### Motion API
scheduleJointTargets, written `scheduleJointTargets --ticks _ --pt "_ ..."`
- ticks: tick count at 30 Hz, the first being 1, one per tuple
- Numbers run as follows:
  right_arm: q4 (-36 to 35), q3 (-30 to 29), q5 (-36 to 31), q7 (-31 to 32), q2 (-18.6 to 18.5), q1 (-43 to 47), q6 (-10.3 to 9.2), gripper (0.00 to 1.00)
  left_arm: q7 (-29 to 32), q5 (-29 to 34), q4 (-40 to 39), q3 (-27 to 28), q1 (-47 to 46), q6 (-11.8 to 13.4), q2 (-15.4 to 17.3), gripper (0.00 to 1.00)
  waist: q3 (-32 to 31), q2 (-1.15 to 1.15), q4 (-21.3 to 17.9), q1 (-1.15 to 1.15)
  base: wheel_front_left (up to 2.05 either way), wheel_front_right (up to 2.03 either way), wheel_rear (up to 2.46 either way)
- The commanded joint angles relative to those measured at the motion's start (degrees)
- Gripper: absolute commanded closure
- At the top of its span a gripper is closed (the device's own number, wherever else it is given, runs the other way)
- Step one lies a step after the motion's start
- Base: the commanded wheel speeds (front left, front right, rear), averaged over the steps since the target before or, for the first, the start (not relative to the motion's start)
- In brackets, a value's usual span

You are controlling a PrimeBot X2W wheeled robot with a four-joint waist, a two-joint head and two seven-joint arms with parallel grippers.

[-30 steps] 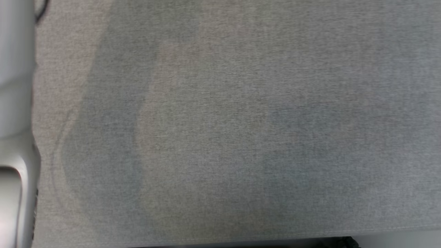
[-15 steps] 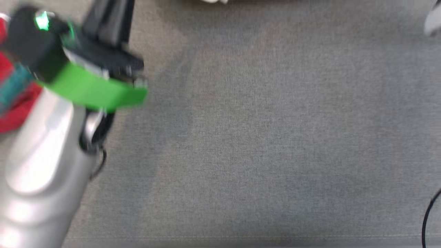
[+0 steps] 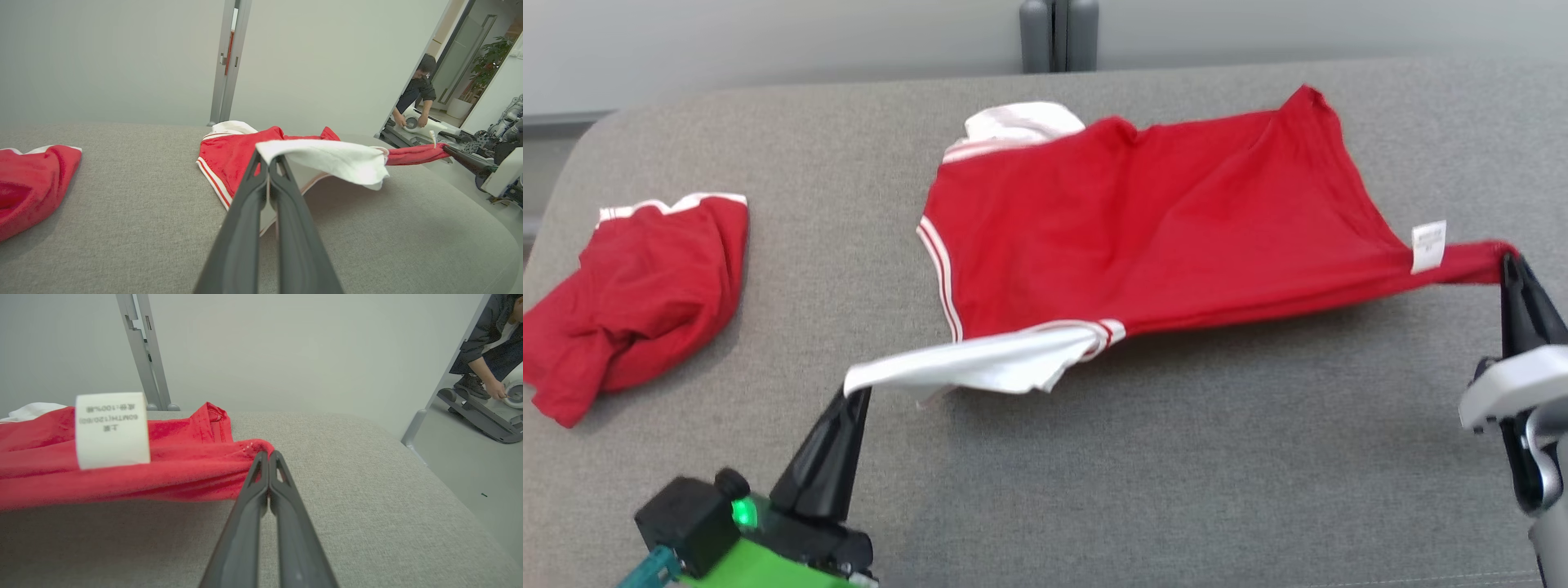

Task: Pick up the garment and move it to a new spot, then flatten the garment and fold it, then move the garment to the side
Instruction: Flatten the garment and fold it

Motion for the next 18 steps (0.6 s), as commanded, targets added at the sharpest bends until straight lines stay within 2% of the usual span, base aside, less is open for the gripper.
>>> scheduleJointTargets --ticks 1,9,18 --pt "-0.3 -1.0 0.0 -0.2 0.0 2.7 -0.09 1.0 0.0 0.5 -0.7 0.6 3.1 0.9 0.0 1.0 -7.8 0.0 -2.7 0.01 0.0 0.0 0.0" --pt "-2.4 -6.3 -1.0 -0.2 1.7 13.0 -0.1 1.0 0.0 4.6 -2.1 0.4 13.8 2.4 -2.4 1.0 -9.3 0.0 -2.2 0.01 0.0 0.0 0.0" --pt "-1.3 -4.8 -2.9 -0.2 2.9 14.3 -0.1 1.0 0.0 7.8 2.0 -1.2 12.8 1.0 -4.8 1.0 -10.0 0.0 -2.4 0.01 0.0 0.0 0.0"
